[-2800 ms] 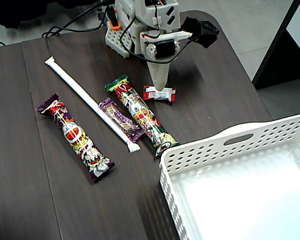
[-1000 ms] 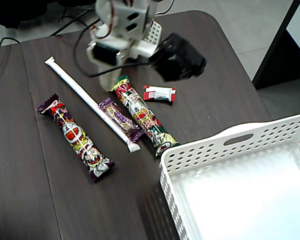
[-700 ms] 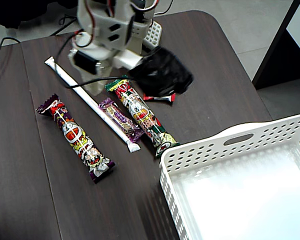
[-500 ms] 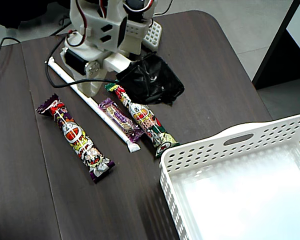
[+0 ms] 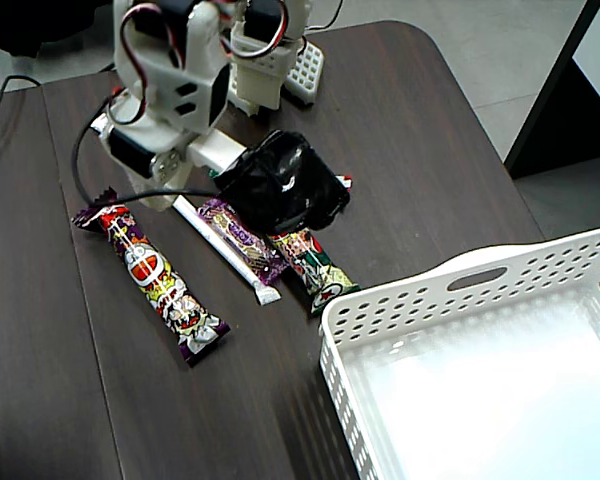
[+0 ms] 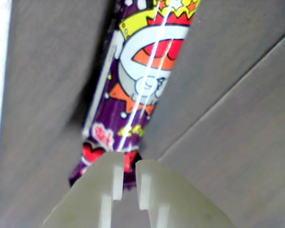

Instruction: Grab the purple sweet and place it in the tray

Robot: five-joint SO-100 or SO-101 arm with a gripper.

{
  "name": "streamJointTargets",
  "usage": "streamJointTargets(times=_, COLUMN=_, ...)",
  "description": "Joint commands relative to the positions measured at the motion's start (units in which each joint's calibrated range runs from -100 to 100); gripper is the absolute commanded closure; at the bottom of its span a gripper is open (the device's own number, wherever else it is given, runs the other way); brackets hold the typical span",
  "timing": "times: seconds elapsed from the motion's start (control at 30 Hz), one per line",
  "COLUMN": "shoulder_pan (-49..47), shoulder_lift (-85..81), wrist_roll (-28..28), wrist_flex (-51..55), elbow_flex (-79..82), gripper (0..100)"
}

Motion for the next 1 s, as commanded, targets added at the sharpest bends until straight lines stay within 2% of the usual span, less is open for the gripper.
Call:
streamJointTargets(times=0.0, shoulder_pan=0.04, shoulder_lift=3.03, wrist_roll=0.86, wrist_flex=6.38, elbow_flex=-14.11, gripper=99)
streamJointTargets(times=0.1, shoulder_pan=-0.04, shoulder_lift=6.88, wrist_roll=0.75, wrist_flex=11.6, elbow_flex=-20.77, gripper=99)
streamJointTargets(times=0.2, shoulder_pan=-1.29, shoulder_lift=8.47, wrist_roll=0.44, wrist_flex=12.12, elbow_flex=-22.87, gripper=99)
streamJointTargets(times=0.63, shoulder_pan=-6.52, shoulder_lift=9.22, wrist_roll=0.44, wrist_flex=12.03, elbow_flex=-22.51, gripper=98)
streamJointTargets(times=0.97, shoulder_pan=-4.82, shoulder_lift=9.22, wrist_roll=0.44, wrist_flex=12.03, elbow_flex=-18.58, gripper=98)
